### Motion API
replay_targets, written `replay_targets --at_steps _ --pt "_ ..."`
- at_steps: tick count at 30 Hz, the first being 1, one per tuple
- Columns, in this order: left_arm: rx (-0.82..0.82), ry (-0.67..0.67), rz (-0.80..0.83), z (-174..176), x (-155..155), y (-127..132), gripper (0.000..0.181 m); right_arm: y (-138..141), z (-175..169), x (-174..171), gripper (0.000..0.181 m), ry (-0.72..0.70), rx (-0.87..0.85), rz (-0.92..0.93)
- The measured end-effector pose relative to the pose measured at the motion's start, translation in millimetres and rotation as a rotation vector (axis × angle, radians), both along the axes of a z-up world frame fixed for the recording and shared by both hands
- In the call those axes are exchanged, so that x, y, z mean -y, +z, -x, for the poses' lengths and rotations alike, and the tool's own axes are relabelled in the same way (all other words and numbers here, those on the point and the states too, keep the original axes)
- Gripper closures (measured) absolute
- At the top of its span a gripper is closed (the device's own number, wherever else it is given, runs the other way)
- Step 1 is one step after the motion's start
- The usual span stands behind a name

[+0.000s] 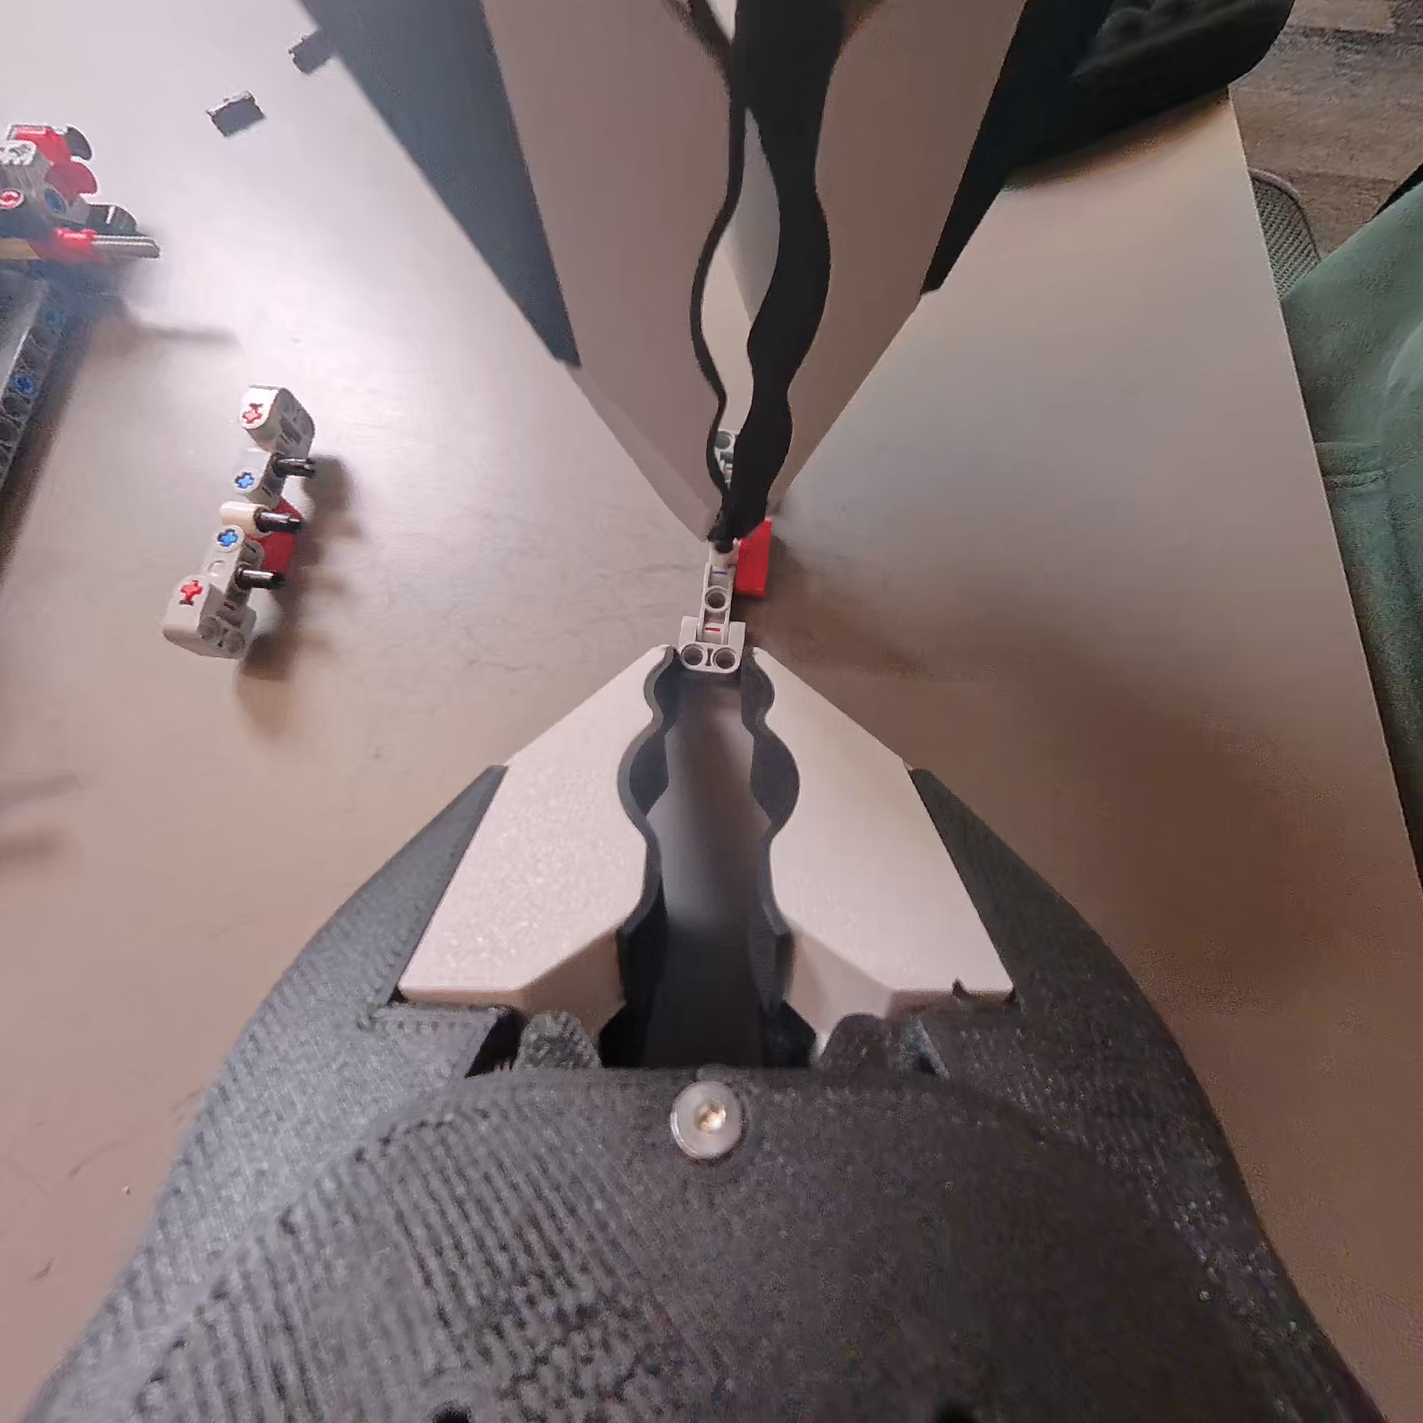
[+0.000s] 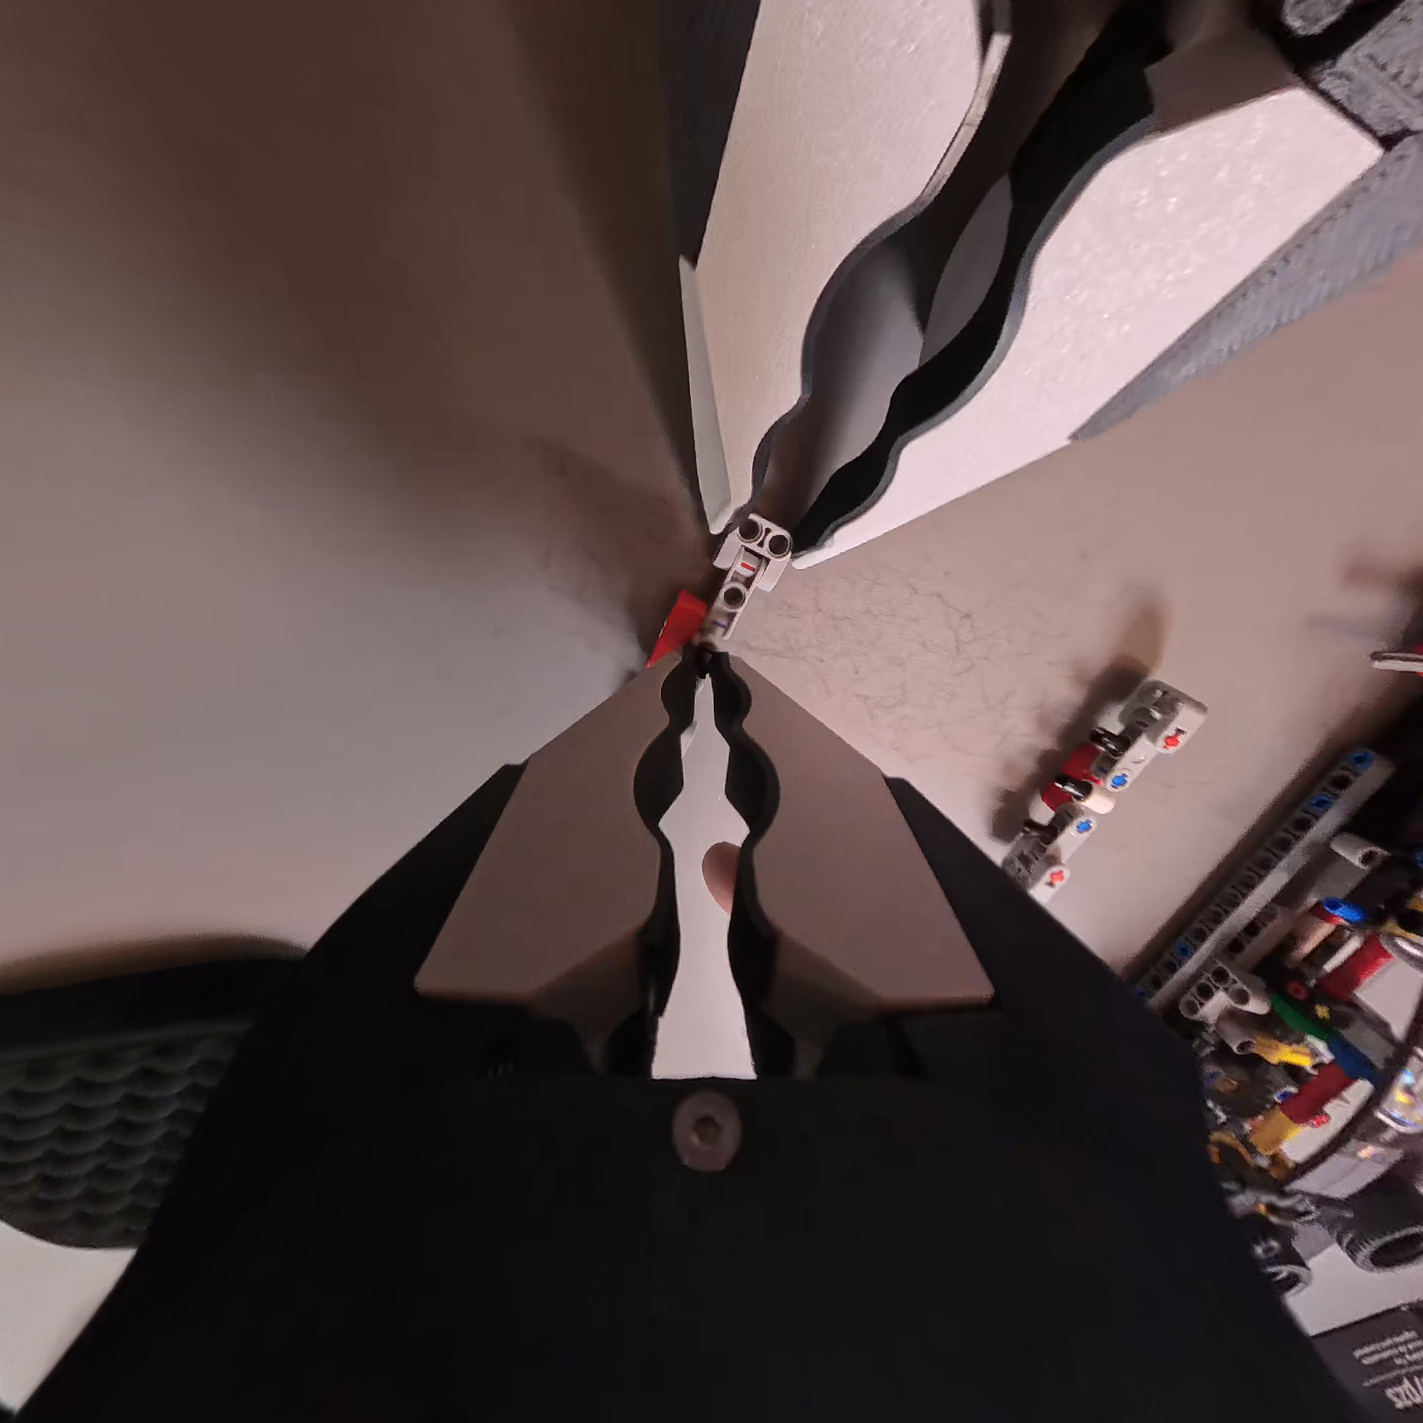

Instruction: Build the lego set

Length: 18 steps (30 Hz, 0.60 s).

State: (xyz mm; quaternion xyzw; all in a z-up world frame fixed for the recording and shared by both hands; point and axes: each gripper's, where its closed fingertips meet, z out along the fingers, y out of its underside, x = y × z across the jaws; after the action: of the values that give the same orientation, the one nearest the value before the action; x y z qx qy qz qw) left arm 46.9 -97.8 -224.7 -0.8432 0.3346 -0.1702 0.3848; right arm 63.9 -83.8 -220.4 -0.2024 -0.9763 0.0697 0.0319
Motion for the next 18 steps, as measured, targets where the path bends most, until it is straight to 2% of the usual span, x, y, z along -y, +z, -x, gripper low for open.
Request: replay_targets --at_steps 2,6,12,15,18 --pt "0.013 0.003 0.006 0.1 0.1 0.4 0.167 -1.3 -0.1 0.3 0.179 0.042 0.028 -0.002" --pt "0.021 0.008 0.015 0.8 -0.1 0.4 0.167 -1.7 0.4 0.7 0.179 0.027 0.031 0.000" --pt "0.017 0.007 0.015 0.6 0.0 0.2 0.167 -1.3 1.1 1.1 0.178 -0.064 -0.021 0.051" --pt "0.013 0.006 0.011 0.5 0.1 0.1 0.167 1.8 -1.7 2.2 0.168 -0.099 -0.057 0.107" --pt "0.015 0.006 0.013 0.5 0.1 0.2 0.167 5.0 0.6 -0.9 0.171 -0.130 -0.101 0.127"
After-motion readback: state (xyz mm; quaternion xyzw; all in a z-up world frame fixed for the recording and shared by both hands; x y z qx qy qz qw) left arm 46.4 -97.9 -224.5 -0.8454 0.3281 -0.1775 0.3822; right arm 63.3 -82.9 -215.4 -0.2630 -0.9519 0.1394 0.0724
